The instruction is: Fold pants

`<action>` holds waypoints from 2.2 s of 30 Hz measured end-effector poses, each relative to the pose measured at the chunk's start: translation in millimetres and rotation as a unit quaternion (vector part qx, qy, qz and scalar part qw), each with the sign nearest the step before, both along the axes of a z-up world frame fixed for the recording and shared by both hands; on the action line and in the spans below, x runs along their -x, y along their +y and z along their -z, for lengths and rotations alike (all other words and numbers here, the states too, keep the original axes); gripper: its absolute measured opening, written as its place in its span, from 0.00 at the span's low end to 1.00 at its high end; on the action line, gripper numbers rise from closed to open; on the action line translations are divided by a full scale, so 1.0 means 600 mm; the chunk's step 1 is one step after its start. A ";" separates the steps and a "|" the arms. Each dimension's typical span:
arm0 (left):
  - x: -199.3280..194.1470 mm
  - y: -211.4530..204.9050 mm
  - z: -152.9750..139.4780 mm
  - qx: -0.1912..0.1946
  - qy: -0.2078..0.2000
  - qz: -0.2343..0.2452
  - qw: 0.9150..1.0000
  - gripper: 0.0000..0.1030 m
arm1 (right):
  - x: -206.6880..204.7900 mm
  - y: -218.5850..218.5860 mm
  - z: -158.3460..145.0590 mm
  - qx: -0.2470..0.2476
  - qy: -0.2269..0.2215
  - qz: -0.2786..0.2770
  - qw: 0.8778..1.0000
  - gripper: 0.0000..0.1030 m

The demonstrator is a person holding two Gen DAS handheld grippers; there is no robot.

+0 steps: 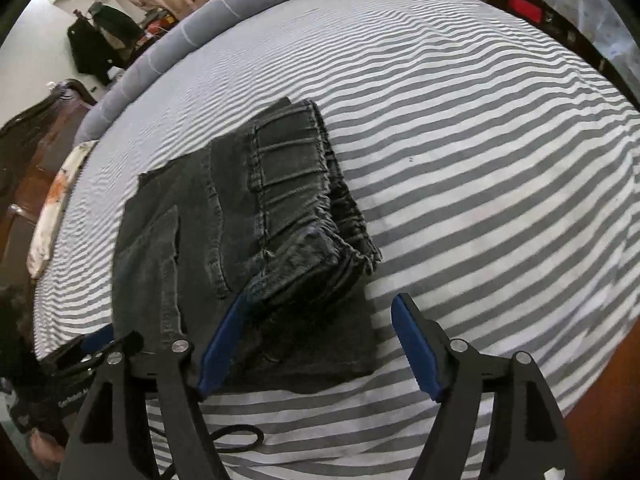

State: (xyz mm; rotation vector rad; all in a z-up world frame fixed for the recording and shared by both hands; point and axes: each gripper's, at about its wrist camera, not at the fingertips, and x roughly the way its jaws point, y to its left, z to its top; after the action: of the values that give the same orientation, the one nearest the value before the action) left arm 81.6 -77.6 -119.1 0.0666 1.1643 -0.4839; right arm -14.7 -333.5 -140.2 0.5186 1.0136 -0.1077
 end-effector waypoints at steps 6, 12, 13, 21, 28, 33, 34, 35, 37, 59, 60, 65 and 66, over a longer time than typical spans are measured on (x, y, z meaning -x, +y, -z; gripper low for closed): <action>-0.032 0.028 -0.005 0.062 0.010 -0.018 0.998 0.61 | -0.026 -0.028 0.001 -0.044 -0.027 -0.047 0.998 0.70; -0.067 0.041 0.011 0.111 0.044 -0.038 0.992 0.62 | -0.063 -0.066 0.019 -0.098 -0.044 -0.087 0.990 0.70; -0.073 0.038 0.014 0.116 0.049 -0.041 0.991 0.63 | -0.068 -0.071 0.023 -0.103 -0.044 -0.091 0.990 0.70; -0.080 0.036 0.021 0.154 0.059 -0.020 0.986 0.82 | -0.109 -0.086 0.062 -0.249 -0.072 -0.157 0.953 0.72; -0.081 0.042 0.026 0.188 0.092 0.005 0.978 0.82 | -0.119 -0.062 0.072 -0.265 -0.073 -0.218 0.937 0.70; -0.105 0.035 0.024 0.200 0.106 -0.018 0.974 0.82 | -0.147 -0.046 0.066 -0.256 -0.082 -0.209 0.940 0.69; -0.109 0.033 0.024 0.202 0.113 -0.025 0.972 0.81 | -0.153 -0.040 0.066 -0.252 -0.080 -0.207 0.942 0.68; -0.110 0.034 0.023 0.202 0.116 -0.028 0.972 0.80 | -0.156 -0.037 0.064 -0.249 -0.078 -0.203 0.944 0.65; -0.106 0.036 0.022 0.176 0.108 -0.038 0.978 0.58 | -0.156 -0.038 0.066 -0.239 -0.063 -0.185 0.951 0.46; -0.075 0.206 -0.106 0.182 0.027 -0.096 0.978 0.14 | -0.165 0.138 -0.110 -0.190 -0.067 -0.159 0.966 0.25; -0.081 0.224 -0.114 0.177 0.021 -0.101 0.979 0.14 | -0.177 0.154 -0.114 -0.193 -0.068 -0.165 0.965 0.25; -0.131 0.307 -0.137 0.138 -0.002 -0.125 0.982 0.14 | -0.249 0.241 -0.116 -0.211 -0.073 -0.188 0.957 0.25; -0.141 0.321 -0.137 0.131 -0.003 -0.132 0.983 0.14 | -0.269 0.260 -0.111 -0.216 -0.070 -0.191 0.955 0.25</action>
State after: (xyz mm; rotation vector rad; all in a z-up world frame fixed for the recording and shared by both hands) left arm 166.3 115.3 -36.8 -0.3099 1.0754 -0.3967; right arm 146.6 -177.8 -73.3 0.7061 0.9824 0.5004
